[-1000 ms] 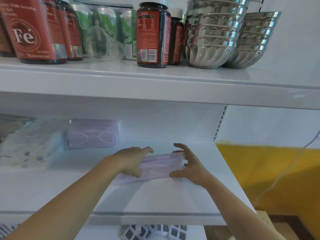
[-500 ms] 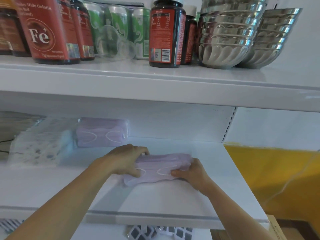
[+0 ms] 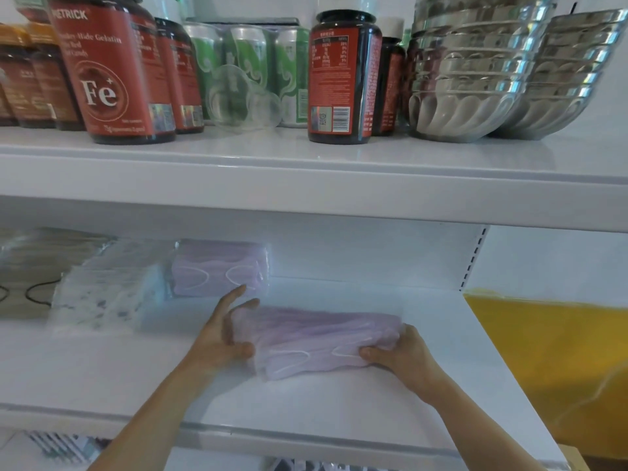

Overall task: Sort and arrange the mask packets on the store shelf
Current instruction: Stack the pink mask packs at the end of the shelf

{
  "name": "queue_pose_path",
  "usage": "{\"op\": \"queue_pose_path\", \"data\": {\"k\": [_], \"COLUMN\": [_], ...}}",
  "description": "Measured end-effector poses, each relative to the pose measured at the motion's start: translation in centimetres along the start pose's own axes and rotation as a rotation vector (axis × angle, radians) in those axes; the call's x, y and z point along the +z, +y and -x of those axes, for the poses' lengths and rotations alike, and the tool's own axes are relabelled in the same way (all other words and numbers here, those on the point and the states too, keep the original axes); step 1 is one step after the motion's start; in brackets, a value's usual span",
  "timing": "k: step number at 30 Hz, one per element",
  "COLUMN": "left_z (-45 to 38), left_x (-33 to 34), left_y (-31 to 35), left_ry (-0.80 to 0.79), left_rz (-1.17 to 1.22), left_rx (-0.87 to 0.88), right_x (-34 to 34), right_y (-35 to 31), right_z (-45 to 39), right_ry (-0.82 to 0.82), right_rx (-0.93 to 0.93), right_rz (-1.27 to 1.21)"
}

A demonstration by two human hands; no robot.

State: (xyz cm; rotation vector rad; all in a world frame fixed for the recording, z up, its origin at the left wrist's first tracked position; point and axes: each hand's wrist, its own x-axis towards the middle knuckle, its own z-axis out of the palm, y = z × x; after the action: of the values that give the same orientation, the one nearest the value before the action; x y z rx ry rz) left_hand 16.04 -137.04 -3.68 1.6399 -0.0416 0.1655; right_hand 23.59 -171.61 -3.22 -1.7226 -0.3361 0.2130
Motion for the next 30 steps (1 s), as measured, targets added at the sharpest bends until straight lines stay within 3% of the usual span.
{"op": "queue_pose_path", "data": {"k": [4, 15, 21, 25, 30], "left_z": [-0.1, 0.2, 1.4, 0.8, 0.8], "left_x": [1.5, 4.6, 3.8, 6.0, 3.2], "left_y": [0.2, 0.4, -0.3, 0.7, 0.2], "left_ry": [-0.02, 0.085, 0.046, 0.142, 0.193], "left_rz": [-0.195, -0.171, -0.284, -0.231, -0.192], "left_rx": [0.046, 0.076, 0.091, 0.179, 0.133], "right_x": [0.2, 0.8, 0.0, 1.4, 1.5], "right_y": [0.1, -0.5, -0.1, -0.1, 0.2], "right_z": [-0.1, -0.9, -0.7, -0.4, -0.4], "right_ry": [-0.003, -0.075, -0.02, 0.006, 0.043], "right_rx": [-0.046, -0.115, -0.089, -0.132, -0.136], "right_rz": [0.009, -0.036, 0.03, 0.013, 0.04]}}
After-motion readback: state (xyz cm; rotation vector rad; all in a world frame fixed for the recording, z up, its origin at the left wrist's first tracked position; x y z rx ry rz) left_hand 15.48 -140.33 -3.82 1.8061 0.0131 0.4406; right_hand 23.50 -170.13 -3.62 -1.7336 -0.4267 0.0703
